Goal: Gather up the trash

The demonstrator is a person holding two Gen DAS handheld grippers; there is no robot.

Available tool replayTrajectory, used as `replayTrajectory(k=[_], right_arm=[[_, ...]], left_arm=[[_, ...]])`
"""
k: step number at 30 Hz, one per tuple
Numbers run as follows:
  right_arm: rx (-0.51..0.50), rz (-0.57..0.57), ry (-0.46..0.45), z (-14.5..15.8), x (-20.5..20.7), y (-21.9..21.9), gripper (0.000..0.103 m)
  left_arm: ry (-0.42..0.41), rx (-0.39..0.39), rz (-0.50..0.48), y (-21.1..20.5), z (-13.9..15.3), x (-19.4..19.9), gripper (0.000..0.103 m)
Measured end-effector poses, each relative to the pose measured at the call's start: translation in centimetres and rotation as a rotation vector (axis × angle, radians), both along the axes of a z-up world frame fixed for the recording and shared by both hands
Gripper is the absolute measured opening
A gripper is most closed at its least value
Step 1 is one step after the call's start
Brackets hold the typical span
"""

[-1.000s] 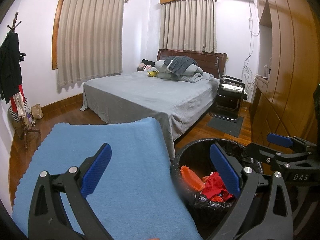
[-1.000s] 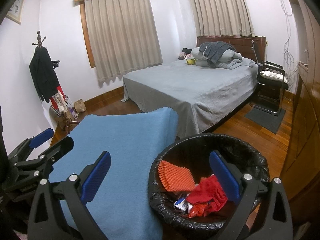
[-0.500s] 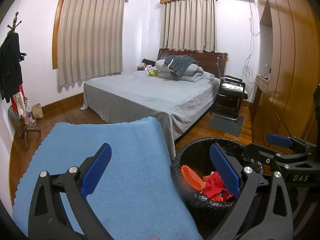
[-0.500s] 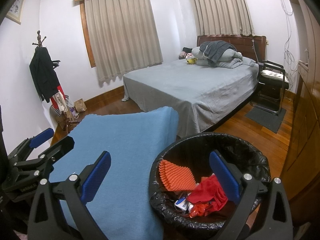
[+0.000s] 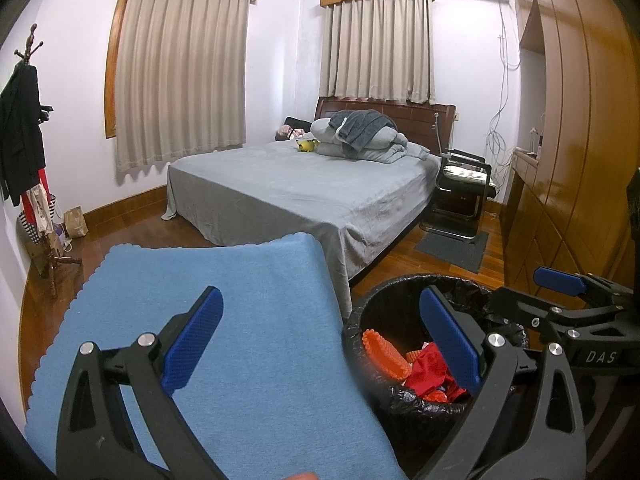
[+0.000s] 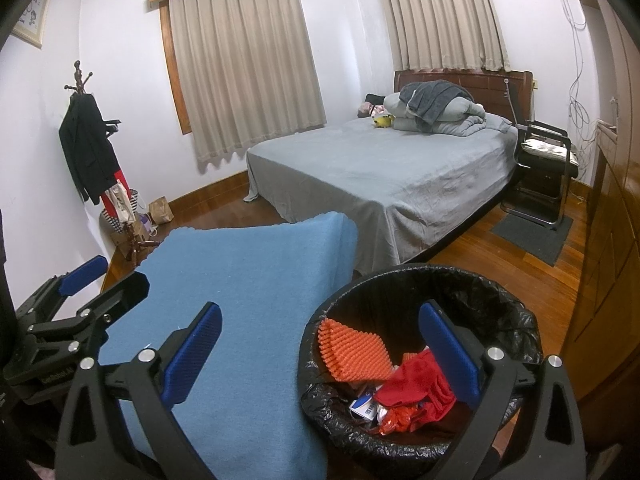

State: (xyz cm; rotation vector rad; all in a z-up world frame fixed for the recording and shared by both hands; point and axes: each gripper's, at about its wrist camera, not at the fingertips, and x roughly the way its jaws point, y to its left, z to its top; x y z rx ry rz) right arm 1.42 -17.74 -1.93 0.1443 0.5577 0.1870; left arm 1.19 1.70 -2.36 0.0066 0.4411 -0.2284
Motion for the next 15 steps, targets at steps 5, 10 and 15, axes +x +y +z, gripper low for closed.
replayTrajectory(k=[5,10,15], right_arm=[[0.0,0.0,0.0,0.03,0.03,-0.04,0.097],[0.0,0.0,0.002,0.04,0.02,0.01,0.097],[0.0,0.0,0.001,0.09,0.05,-0.03,0.097]], left_arm=[[0.001,0.0,0.0,0.0,0.0,-0.01,0.096],[0.002,0.0,0.001,0.19,0.06,0.01,0.096],[0.002,0.001,0.0,0.25,0.09,0.02,0.096]])
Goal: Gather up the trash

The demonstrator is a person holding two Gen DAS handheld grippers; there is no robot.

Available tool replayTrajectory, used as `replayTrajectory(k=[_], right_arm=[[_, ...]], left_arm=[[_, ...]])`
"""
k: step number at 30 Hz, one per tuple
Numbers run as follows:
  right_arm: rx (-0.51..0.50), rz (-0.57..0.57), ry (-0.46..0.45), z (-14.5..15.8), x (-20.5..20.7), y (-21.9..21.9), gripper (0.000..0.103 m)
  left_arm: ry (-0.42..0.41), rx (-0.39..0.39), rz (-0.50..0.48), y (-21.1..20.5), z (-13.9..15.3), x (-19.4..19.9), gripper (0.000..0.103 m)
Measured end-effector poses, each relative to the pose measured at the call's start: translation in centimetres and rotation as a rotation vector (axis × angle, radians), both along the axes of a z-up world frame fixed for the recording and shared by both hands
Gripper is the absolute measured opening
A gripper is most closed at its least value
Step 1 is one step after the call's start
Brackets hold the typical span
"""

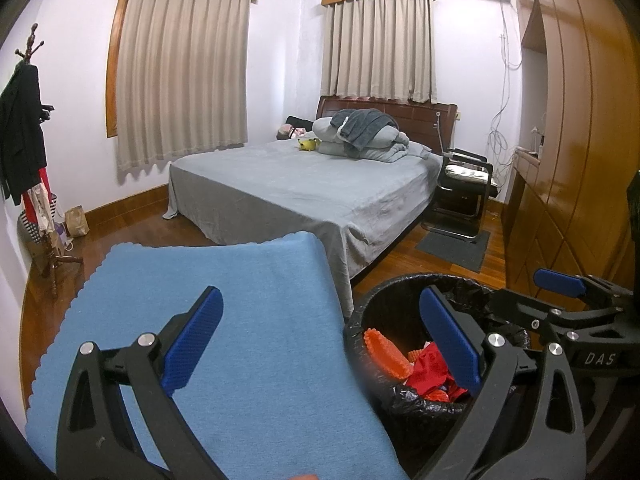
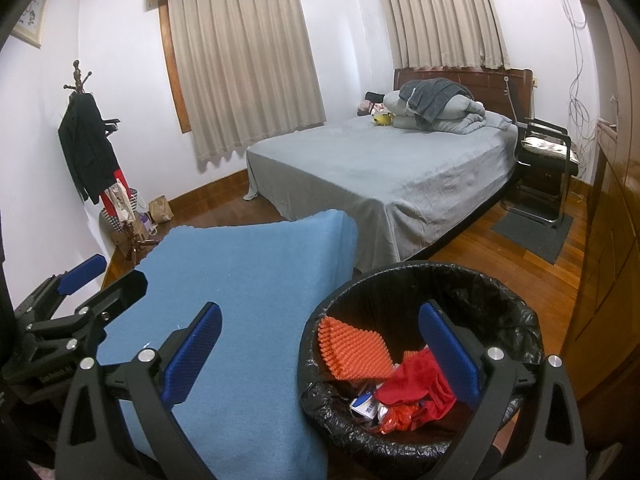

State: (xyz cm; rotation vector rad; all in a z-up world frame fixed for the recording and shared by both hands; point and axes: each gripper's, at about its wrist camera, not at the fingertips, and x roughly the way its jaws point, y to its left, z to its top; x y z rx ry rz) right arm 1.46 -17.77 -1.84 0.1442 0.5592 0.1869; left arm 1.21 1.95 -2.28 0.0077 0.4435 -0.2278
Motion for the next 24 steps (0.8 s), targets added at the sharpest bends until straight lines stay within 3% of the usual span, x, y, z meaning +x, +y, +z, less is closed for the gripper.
replayTrajectory(k=[24], right_arm=[[0.004,-0.003,0.011,-0.29,-0.48,0.54,0.097]], left_arm=[[0.004,0.007,-0.003,0.26,-0.19,-0.12,0.096]])
